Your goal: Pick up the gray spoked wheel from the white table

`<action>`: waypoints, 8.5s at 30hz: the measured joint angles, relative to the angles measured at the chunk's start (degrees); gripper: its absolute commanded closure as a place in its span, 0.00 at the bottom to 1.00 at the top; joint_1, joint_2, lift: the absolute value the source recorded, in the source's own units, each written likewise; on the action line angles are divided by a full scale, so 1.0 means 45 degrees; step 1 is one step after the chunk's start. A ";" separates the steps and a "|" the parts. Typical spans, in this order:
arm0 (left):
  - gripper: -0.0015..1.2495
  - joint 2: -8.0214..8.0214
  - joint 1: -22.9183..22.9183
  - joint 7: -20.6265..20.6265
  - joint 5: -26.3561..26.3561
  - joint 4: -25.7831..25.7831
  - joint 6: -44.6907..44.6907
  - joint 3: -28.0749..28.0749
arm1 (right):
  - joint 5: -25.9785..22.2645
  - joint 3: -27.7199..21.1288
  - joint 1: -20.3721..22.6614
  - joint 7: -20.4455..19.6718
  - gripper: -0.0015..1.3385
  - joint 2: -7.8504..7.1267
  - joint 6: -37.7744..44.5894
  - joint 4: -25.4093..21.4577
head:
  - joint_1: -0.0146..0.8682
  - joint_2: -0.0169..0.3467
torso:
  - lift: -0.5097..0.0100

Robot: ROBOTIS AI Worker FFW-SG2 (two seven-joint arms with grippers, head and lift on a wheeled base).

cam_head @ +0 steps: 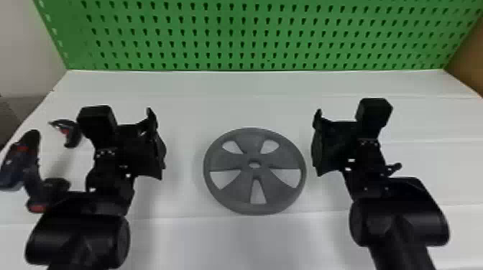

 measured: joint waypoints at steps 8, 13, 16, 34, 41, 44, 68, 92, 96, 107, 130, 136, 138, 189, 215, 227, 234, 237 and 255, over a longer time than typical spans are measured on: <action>0.10 0.0000 -0.0015 -0.0003 -0.0002 0.0000 0.0000 0.0007 | -0.0125 0.0048 -0.0227 -0.0001 0.11 -0.0003 0.0901 -0.0248 | 0.88 0.05 | 0.80; 0.10 0.0000 -0.0015 -0.0004 -0.0007 -0.0001 0.0000 0.0010 | -0.0258 0.0090 -0.0570 -0.0001 0.11 -0.0018 0.2229 -0.0513 | 0.88 0.05 | 0.80; 0.10 0.0000 -0.0015 -0.0011 -0.0007 -0.0001 0.0000 0.0021 | -0.0437 0.0111 -0.0768 -0.0163 0.11 -0.0026 0.2854 -0.0686 | 0.88 0.05 | 0.80; 0.10 0.0000 0.0022 -0.0010 0.0001 -0.0002 0.0000 0.0046 | -0.1424 0.0423 -0.2522 -0.1017 0.11 -0.0550 0.7648 -0.1781 | 0.88 0.05 | 0.80; 0.10 0.0000 0.0025 -0.0009 0.0007 -0.0002 0.0000 0.0034 | -0.2076 0.0206 -0.3668 -0.1018 0.11 -0.0864 1.0568 -0.1960 | 0.88 0.05 | 0.80; 0.10 0.0000 0.0019 -0.0002 0.0007 -0.0002 0.0000 0.0015 | -0.2051 0.0285 -0.4287 -0.1018 0.11 -0.1019 1.2023 -0.1922 | 0.88 0.05 | 0.80; 0.10 0.0018 -0.0054 -0.0007 -0.0108 -0.0002 0.0052 -0.0044 | -0.2852 0.0073 -0.7780 -0.1017 0.10 -0.1307 1.7848 0.1725 | 0.88 0.05 | 0.80; 0.10 0.0212 -0.0153 0.0003 -0.0072 0.0011 0.0160 -0.0188 | -0.4606 0.0116 -0.8599 -0.1017 0.10 -0.1709 1.7888 0.5090 | 0.88 0.05 | 0.80; 0.10 0.0217 -0.0167 0.0003 -0.0085 0.0017 0.0171 -0.0206 | -0.4851 0.0245 -0.8674 -0.1017 0.10 -0.1805 1.7888 0.5643 | 0.88 0.05 | 0.80; 0.10 0.0236 -0.0168 0.0003 -0.0087 0.0018 0.0170 -0.0180 | -0.4884 0.0488 -0.8651 -0.1017 0.10 -0.1894 1.7888 0.6034 | 0.88 0.05 | 0.80; 0.10 0.0254 -0.0170 0.0003 -0.0092 0.0018 0.0194 -0.0197 | -0.5484 0.1185 -0.8871 -0.1016 0.10 -0.2288 1.7888 0.6730 | 0.88 0.05 | 0.80; 0.10 0.0254 -0.0196 0.0003 -0.0123 0.0043 0.0211 -0.0235 | -0.5981 0.1780 -0.9078 -0.1017 0.10 -0.2640 1.7888 0.7115 | 0.88 0.05 | 0.80; 0.10 0.0254 -0.0207 0.0003 -0.0127 0.0057 0.0215 -0.0249 | -0.6260 0.1960 -0.9150 -0.1017 0.10 -0.2767 1.7888 0.7336 | 0.88 0.05 | 0.80; 0.10 0.0274 -0.0221 0.0003 -0.0110 0.0096 0.0235 -0.0290 | -1.1012 0.7599 -0.9910 -0.1028 0.10 -0.4332 1.7888 0.6609 | 0.88 0.05 | 0.80; 0.10 0.0290 -0.0249 0.0003 -0.0130 0.0115 0.0255 -0.0331 | -1.4101 1.0334 -1.0354 -0.1034 0.10 -0.5124 1.7888 0.5278 | 0.88 0.05 | 0.80; 0.10 0.0292 -0.0258 0.0003 -0.0130 0.0151 0.0254 -0.0367 | -1.4121 1.0089 -1.0211 -0.1023 0.10 -0.5346 1.7888 0.5263 | 0.88 0.05 | 0.80; 0.10 0.0292 -0.0273 0.0003 -0.0130 0.0168 0.0254 -0.0383 | -1.4075 0.9981 -1.0162 -0.1018 0.10 -0.5303 1.7888 0.5420 | 0.88 0.05 | 0.80; 0.10 0.0292 -0.0273 0.0003 -0.0130 0.0171 0.0254 -0.0384 | -1.4056 0.9975 -1.0154 -0.1018 0.10 -0.5224 1.7888 0.5617 | 0.88 0.05 | 0.80; 0.10 0.0293 -0.0287 0.0003 -0.0162 0.0193 0.0254 -0.0422 | -1.4598 0.9498 -1.0689 -0.1018 0.10 -0.4356 1.7888 0.8873 | 0.88 0.05 | 0.80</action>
